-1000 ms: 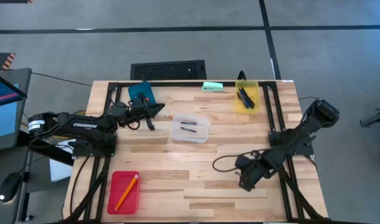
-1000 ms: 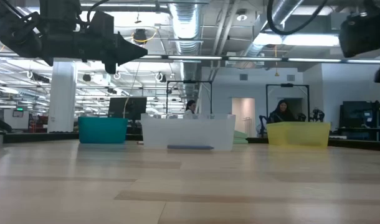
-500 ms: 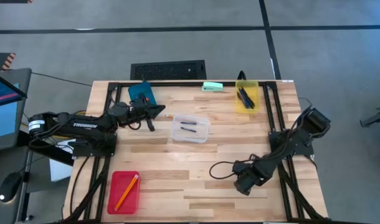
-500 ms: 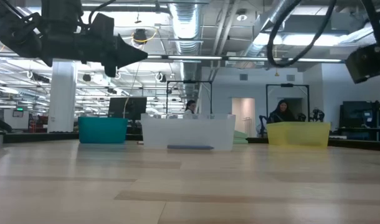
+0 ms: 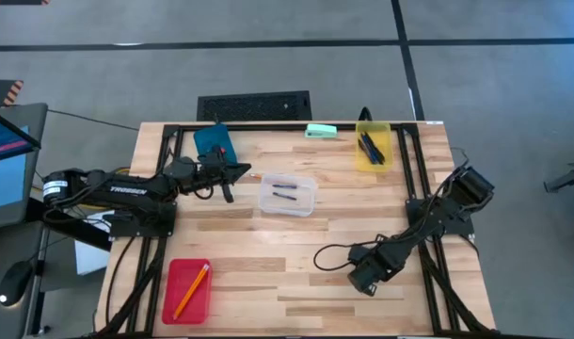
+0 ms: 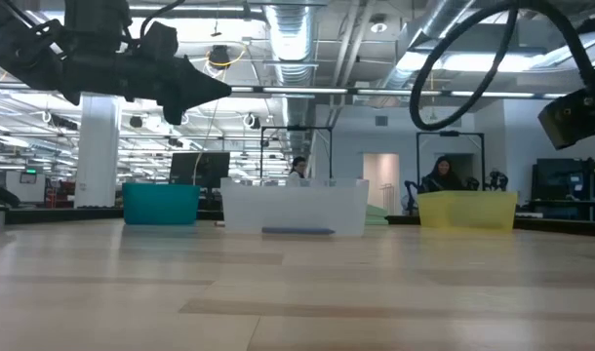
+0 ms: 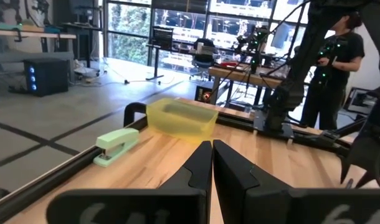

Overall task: Sort crayons/erasers/pens/pencils in bins
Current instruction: Put the blue crayon into the transparent bin

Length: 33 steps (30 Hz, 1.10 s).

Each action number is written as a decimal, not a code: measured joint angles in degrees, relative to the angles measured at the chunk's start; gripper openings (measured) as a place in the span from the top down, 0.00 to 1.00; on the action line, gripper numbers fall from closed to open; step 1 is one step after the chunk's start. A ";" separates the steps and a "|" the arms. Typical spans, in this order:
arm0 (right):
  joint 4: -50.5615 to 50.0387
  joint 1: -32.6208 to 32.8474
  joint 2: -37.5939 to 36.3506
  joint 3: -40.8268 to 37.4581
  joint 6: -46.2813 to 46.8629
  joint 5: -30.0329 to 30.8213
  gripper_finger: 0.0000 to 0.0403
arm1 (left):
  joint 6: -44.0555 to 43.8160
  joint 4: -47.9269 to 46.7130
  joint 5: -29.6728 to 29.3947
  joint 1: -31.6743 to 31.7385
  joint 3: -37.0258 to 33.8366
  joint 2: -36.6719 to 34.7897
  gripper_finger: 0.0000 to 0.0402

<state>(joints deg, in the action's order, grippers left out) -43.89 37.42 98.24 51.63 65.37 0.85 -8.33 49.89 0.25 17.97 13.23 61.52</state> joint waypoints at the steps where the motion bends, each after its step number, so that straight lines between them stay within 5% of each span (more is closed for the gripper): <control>1: 0.08 -0.33 0.06 -0.02 -0.51 -0.08 0.67 | 0.02 0.00 0.00 -0.14 0.00 0.00 0.99; 25: 3.02 -4.04 0.21 -0.30 -6.76 -4.75 0.71 | 0.02 0.04 2.12 -0.65 -0.02 0.00 0.99; 33: 3.05 -4.15 0.23 -0.25 -7.42 -4.97 0.84 | -0.56 0.05 2.15 -0.65 -0.02 0.00 0.99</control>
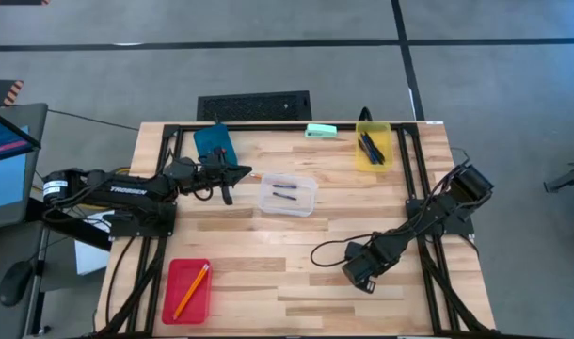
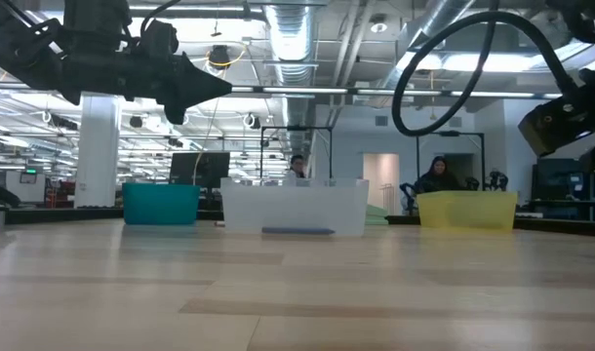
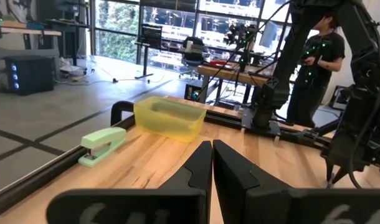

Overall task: Sort crayons/erasers/pens/pencils in bins
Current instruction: Put the blue crayon into the transparent bin

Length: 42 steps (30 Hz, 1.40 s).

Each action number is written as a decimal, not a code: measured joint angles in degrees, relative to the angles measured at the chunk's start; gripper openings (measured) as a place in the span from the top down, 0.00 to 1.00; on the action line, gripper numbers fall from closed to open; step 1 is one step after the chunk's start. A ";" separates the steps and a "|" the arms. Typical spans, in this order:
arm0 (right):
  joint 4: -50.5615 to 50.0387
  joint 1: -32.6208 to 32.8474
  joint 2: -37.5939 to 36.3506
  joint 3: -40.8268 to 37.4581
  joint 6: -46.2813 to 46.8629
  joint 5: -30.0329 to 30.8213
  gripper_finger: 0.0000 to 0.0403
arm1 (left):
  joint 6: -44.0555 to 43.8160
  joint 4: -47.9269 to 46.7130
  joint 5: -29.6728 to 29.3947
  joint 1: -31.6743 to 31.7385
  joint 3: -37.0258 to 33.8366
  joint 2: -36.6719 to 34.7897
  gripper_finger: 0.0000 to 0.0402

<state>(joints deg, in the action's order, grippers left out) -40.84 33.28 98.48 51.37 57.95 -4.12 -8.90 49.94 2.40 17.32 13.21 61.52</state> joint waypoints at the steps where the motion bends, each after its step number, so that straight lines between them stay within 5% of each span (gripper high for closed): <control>1: 0.02 0.00 -0.02 0.02 0.00 -0.04 0.86 | -0.06 0.01 0.00 0.00 0.00 0.00 0.99; 11: 0.34 -0.17 -2.53 -0.27 -0.94 -0.52 0.93 | -0.80 0.02 0.42 -0.02 -0.02 0.00 0.99; 22: 1.91 -2.90 -10.84 -0.11 -6.90 9.21 0.94 | -1.04 0.06 0.45 -0.02 -0.02 0.00 0.99; 30: 5.44 -13.06 -16.21 -0.15 -19.90 17.96 0.93 | -1.04 0.27 0.45 -0.02 -0.02 0.00 0.99; 36: 13.25 -24.40 -17.37 2.68 -31.87 15.89 0.92 | -1.01 0.73 0.40 -0.02 -0.02 0.00 0.99; 42: 12.64 -33.02 -9.65 13.11 -46.84 14.02 0.92 | -0.66 0.84 0.36 -0.02 -0.02 0.00 0.99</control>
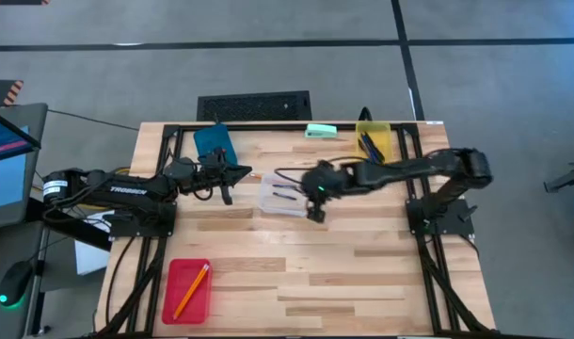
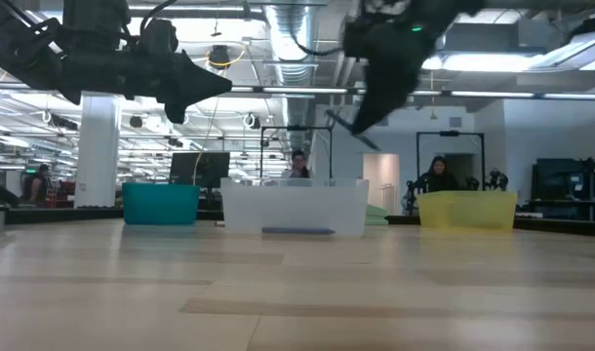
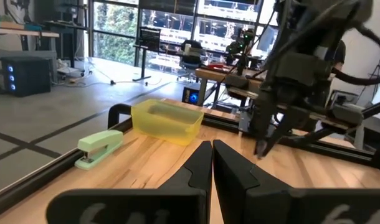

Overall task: Sort crayons/erasers/pens/pencils in bins
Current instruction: Put the blue crayon into the transparent bin

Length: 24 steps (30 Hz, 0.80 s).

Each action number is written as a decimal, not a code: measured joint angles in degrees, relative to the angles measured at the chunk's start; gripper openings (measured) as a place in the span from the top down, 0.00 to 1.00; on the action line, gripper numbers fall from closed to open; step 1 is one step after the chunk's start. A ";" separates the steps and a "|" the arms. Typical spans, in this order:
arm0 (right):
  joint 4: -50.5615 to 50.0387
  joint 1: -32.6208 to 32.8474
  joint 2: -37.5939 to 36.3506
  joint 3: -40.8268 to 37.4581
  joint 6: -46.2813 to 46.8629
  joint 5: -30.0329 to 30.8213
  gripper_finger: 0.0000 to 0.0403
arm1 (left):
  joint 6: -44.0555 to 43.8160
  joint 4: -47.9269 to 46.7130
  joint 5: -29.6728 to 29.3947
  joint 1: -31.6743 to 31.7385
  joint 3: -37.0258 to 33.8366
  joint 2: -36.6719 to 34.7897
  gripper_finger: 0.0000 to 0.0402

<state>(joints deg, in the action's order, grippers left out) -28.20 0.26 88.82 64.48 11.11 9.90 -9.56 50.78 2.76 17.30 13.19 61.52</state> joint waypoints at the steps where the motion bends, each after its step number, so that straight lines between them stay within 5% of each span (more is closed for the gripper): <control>1: 0.47 -1.00 1.97 2.15 -2.32 -0.79 0.92 | 0.00 -0.02 0.00 0.00 0.00 0.00 0.99; 12: -4.58 -7.42 21.01 18.42 -15.90 -5.33 0.93 | 0.45 -0.45 0.25 0.00 0.00 0.00 0.99; 24: -5.02 -9.36 28.71 20.81 -18.33 -8.19 0.91 | 1.62 -1.27 -0.37 0.00 0.00 0.00 0.99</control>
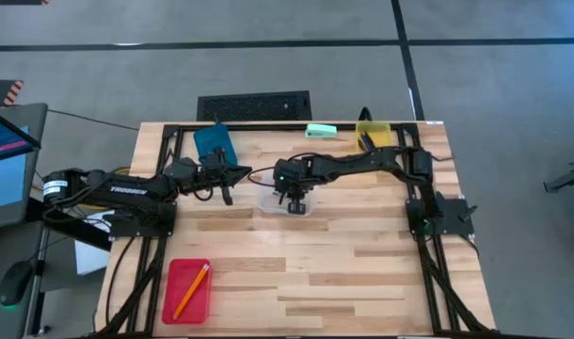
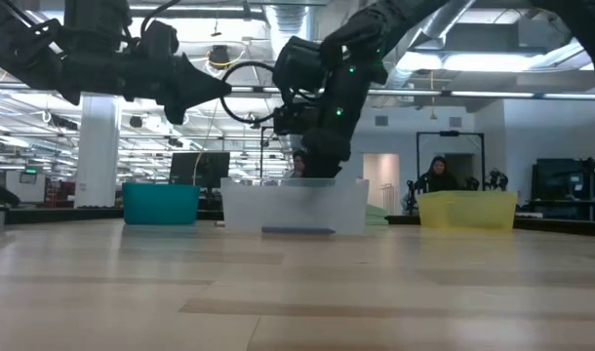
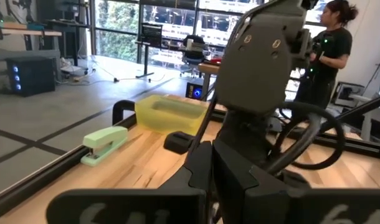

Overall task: Sort crayons/erasers/pens/pencils in bins
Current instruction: Put the blue crayon into the transparent bin, then put the yellow pencil into the red bin

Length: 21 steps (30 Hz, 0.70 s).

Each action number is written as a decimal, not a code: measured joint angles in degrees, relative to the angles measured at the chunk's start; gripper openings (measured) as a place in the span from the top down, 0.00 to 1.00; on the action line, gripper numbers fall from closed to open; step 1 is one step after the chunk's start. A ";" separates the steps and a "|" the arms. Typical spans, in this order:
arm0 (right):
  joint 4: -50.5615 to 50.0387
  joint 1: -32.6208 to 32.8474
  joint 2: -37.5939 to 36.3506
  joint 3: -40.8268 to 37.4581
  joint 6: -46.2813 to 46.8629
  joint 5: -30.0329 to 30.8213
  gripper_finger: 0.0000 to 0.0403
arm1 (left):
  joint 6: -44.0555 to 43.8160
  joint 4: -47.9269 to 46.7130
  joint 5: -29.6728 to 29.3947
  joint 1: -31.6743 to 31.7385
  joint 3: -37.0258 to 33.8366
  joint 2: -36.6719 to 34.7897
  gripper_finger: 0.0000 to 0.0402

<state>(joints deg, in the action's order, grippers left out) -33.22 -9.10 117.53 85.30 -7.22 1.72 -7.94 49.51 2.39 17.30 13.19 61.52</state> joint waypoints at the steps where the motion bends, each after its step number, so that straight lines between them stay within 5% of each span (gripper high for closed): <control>1: 0.40 0.13 -0.02 0.04 0.06 -0.02 0.90 | 0.00 -0.24 -0.02 0.00 0.00 0.00 0.99; 13: -3.90 3.20 -3.10 -0.02 -5.20 0.03 0.67 | 2.33 -2.10 -0.07 0.04 0.00 0.00 0.99; 21: -3.44 4.53 -17.32 -7.62 -10.38 0.11 0.92 | 5.34 -17.30 0.45 2.23 6.19 0.01 1.00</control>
<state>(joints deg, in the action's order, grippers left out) -36.67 -4.57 100.21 77.68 -17.60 1.82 -2.61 32.21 2.84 19.53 19.38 61.53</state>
